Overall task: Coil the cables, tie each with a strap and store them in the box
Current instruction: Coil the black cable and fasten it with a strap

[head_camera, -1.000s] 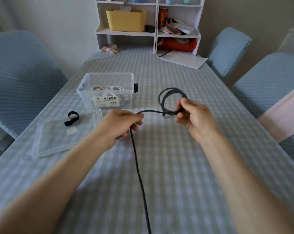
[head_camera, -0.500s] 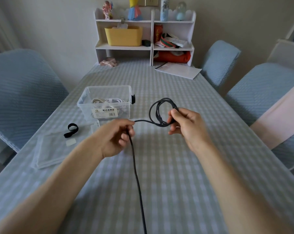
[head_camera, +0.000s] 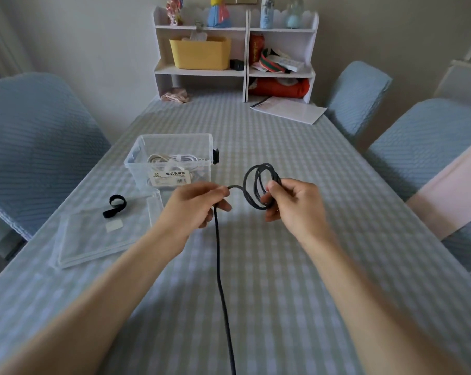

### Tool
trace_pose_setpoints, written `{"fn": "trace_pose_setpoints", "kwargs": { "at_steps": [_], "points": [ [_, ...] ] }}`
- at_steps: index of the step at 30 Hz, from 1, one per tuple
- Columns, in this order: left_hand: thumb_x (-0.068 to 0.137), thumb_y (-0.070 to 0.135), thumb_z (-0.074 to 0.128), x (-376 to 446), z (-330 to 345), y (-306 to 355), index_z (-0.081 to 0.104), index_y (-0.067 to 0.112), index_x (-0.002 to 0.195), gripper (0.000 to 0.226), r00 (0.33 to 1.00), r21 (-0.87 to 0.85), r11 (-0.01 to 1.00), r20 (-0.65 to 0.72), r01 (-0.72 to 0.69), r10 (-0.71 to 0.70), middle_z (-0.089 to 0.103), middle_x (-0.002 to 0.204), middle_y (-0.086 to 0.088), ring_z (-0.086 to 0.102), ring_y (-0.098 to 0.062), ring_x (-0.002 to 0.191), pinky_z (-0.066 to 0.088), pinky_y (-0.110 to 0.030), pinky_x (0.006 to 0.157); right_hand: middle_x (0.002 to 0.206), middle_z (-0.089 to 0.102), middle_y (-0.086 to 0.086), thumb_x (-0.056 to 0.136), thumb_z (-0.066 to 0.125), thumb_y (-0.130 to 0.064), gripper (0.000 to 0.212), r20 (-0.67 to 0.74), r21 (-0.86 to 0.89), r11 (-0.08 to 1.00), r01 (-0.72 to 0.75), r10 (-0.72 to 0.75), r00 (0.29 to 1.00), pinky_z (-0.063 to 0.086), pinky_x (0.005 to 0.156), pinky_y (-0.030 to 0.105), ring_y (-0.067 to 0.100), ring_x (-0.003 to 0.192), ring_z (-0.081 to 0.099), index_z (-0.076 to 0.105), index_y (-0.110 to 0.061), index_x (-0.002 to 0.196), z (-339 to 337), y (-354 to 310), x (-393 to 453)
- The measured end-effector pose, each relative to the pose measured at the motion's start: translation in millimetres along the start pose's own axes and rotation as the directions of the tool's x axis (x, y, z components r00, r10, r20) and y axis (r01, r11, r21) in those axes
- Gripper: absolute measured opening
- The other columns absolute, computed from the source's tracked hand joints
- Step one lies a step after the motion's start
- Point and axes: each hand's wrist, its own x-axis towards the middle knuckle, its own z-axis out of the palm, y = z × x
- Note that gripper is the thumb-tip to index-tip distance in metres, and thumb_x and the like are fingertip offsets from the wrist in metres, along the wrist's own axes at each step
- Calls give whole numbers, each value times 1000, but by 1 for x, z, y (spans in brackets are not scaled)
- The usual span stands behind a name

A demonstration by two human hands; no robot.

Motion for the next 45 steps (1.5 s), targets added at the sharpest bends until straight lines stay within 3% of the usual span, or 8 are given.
{"fn": "trace_pose_setpoints", "kwargs": {
  "at_steps": [8,17,22,25,27,33,39,45],
  "points": [
    [90,25,67,-3,-1,-7,67,21,76,15,866,360,851,-183,-382,466,63,66,9,51,-6,56,40,-20,57,67,70,5,98,57,-11,28,-11,0,999,-45,45,999,54,47,28,15,47,61,70,-1,76,3,-1,-1],
    [79,32,78,1,0,-9,40,27,146,78,873,461,752,129,-472,470,41,145,10,38,-9,136,39,-30,108,71,70,7,101,56,-16,25,415,-115,988,105,-48,908,49,51,29,18,49,56,71,-5,84,-1,-18,-14],
    [81,18,70,4,-11,1,69,6,104,26,937,131,957,275,-260,216,73,96,-8,67,-24,105,52,-36,93,67,60,4,102,50,-9,23,573,77,997,-30,-20,819,42,48,26,11,47,42,68,-8,89,-4,-22,-14],
    [93,20,64,3,-14,3,59,0,76,27,943,-114,992,320,-61,95,57,61,-8,64,-23,65,56,-32,70,68,58,2,103,47,-9,23,529,175,975,-139,25,848,41,47,24,8,46,40,67,-7,90,-3,-21,-13],
    [93,23,61,0,-12,3,51,6,69,31,944,-287,958,321,23,74,46,57,-5,57,-15,52,56,-30,66,68,58,0,103,46,-8,24,498,187,968,-165,51,866,41,46,23,8,47,42,66,-7,91,0,-19,-13],
    [95,32,53,2,-5,1,49,15,70,31,929,-577,785,370,227,3,57,67,0,70,-24,92,51,-34,90,71,62,-3,103,47,-8,26,449,69,998,1,-32,893,47,53,25,12,55,50,67,-14,89,3,-17,-13],
    [101,25,45,-5,1,6,55,13,75,30,945,-726,626,321,285,-58,27,47,8,35,-10,45,45,-26,64,68,64,-5,102,50,-7,20,393,120,991,-56,4,920,48,54,24,11,55,53,67,-13,94,12,-17,-14],
    [100,23,44,-2,5,1,51,15,69,33,972,-735,637,196,233,-129,19,43,10,16,-8,37,27,-20,40,77,70,4,98,58,-9,11,417,219,949,-228,120,901,50,54,22,11,55,55,68,-8,93,18,-16,-19]
  ]
}}
